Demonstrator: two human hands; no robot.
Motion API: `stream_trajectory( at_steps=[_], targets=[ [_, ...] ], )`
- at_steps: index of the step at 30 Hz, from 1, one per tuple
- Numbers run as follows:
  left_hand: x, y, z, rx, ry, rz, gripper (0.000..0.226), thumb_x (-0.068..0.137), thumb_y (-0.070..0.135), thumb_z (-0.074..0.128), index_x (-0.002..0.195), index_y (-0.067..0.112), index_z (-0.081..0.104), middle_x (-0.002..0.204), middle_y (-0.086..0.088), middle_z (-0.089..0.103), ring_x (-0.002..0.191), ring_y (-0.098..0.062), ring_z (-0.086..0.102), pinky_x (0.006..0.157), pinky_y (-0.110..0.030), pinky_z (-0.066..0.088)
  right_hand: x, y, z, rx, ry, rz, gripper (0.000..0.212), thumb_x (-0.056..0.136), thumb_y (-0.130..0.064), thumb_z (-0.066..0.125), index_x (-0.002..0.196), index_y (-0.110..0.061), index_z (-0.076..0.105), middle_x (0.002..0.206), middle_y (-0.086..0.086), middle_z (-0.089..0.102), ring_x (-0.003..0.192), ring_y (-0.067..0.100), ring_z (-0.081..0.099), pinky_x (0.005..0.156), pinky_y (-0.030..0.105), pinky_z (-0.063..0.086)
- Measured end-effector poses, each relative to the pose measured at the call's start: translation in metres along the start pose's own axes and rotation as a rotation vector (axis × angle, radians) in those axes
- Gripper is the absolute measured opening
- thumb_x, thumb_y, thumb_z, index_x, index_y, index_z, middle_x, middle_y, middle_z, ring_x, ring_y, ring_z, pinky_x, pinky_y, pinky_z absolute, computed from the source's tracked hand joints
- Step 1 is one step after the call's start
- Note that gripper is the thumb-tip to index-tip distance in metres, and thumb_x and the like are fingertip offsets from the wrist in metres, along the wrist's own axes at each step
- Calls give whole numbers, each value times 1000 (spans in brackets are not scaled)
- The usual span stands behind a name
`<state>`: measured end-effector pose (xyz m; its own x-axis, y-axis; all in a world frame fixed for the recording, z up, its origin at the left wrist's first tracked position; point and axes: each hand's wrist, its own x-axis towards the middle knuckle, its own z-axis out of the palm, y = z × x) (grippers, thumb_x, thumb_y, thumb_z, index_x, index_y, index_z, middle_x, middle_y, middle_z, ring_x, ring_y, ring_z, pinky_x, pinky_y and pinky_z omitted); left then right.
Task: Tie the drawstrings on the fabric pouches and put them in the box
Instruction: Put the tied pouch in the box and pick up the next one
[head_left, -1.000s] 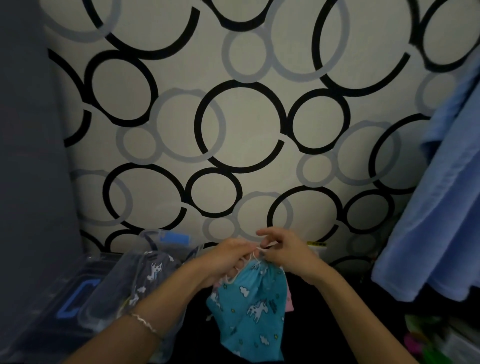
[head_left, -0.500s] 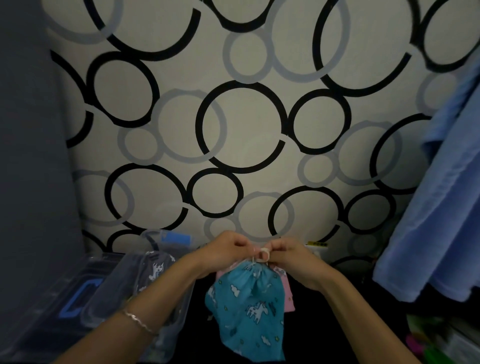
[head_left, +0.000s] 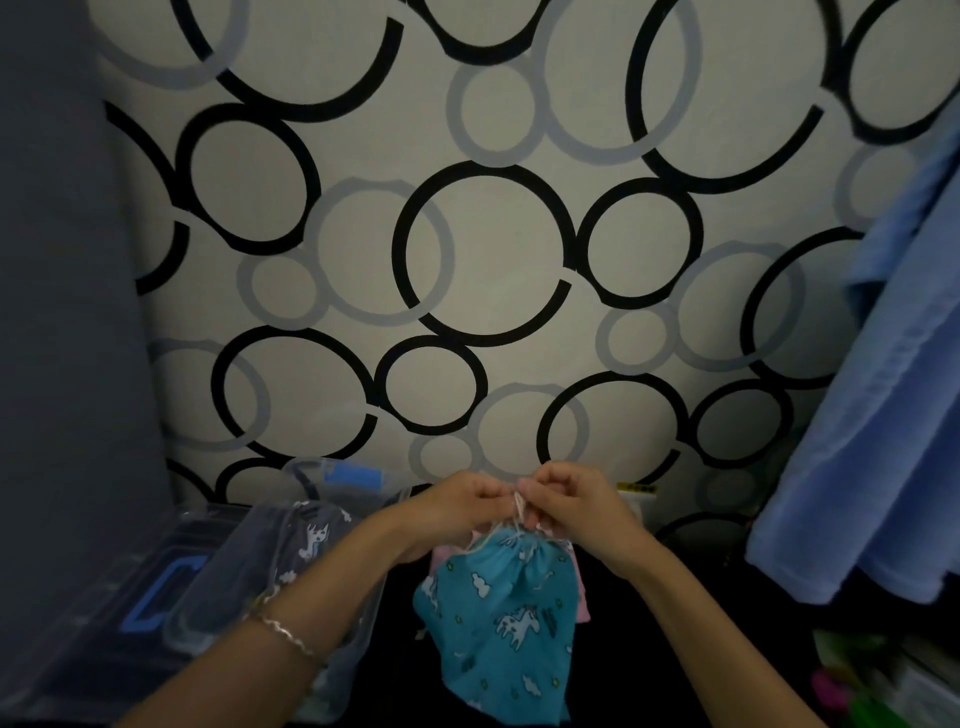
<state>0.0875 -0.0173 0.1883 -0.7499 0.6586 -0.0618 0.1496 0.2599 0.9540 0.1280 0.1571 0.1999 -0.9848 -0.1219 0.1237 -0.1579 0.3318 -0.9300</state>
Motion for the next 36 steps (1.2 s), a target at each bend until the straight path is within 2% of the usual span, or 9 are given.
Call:
stream_trajectory(
  at_steps=[6,12,17,20,23,27,30,33,36],
  targets=[
    [-4,-2,-4,-181,-52,-29,23,99,30,50,92,11,60,62,10,58,46,1,49,44,-12,35,-6,-3,-1,-114,-55,-45,12,90,-12,66,91,-21,73,77,3,74,65,13,65,57,20,51],
    [-3,-5,-3,-56,27,-61,34,98,35,51,105,5,66,67,7,51,49,0,41,46,-14,31,-3,6,6,-322,176,-144,6,89,-15,64,84,-18,66,79,6,70,74,22,68,68,39,60],
    [-4,0,-4,-47,58,-28,25,97,28,54,104,11,70,57,17,59,44,6,49,46,-11,37,-3,-2,14,175,266,-34,20,97,-17,49,90,1,56,83,11,54,72,17,55,58,17,51],
    [-2,0,-6,-38,104,-8,21,95,26,57,103,14,72,74,14,71,62,9,63,55,-7,44,-1,-4,9,426,239,58,21,80,-29,61,72,-10,58,77,8,49,73,21,50,70,31,49],
    [-1,-3,-9,-21,146,4,17,95,24,58,98,18,74,82,14,73,70,11,64,60,-4,44,0,-3,1,559,243,68,30,93,-29,55,67,-15,50,71,5,44,71,20,44,74,34,45],
    [1,-6,-11,20,159,15,20,97,18,55,100,9,72,78,16,70,67,15,61,60,-1,42,-7,-5,-13,973,55,23,31,96,-28,48,69,-12,53,59,1,36,64,18,46,84,34,39],
    [3,-12,-11,33,174,40,19,96,18,55,96,11,72,73,17,68,67,13,60,63,-4,42,-13,-7,-21,834,-17,-5,30,97,-23,43,100,-6,68,51,-3,30,54,15,39,75,28,45],
    [5,-16,-10,29,188,52,18,96,17,55,92,12,72,60,20,64,57,12,55,59,-6,40,-11,-8,-29,835,-92,-39,28,98,-19,42,97,-8,68,51,-5,35,50,11,36,58,22,41],
    [4,-19,-11,53,161,64,22,97,17,54,81,16,69,58,18,63,58,10,55,62,-9,42,-5,-3,-40,954,-1,2,26,101,-22,42,96,-11,65,53,-6,34,44,6,31,42,17,30]
  ],
)
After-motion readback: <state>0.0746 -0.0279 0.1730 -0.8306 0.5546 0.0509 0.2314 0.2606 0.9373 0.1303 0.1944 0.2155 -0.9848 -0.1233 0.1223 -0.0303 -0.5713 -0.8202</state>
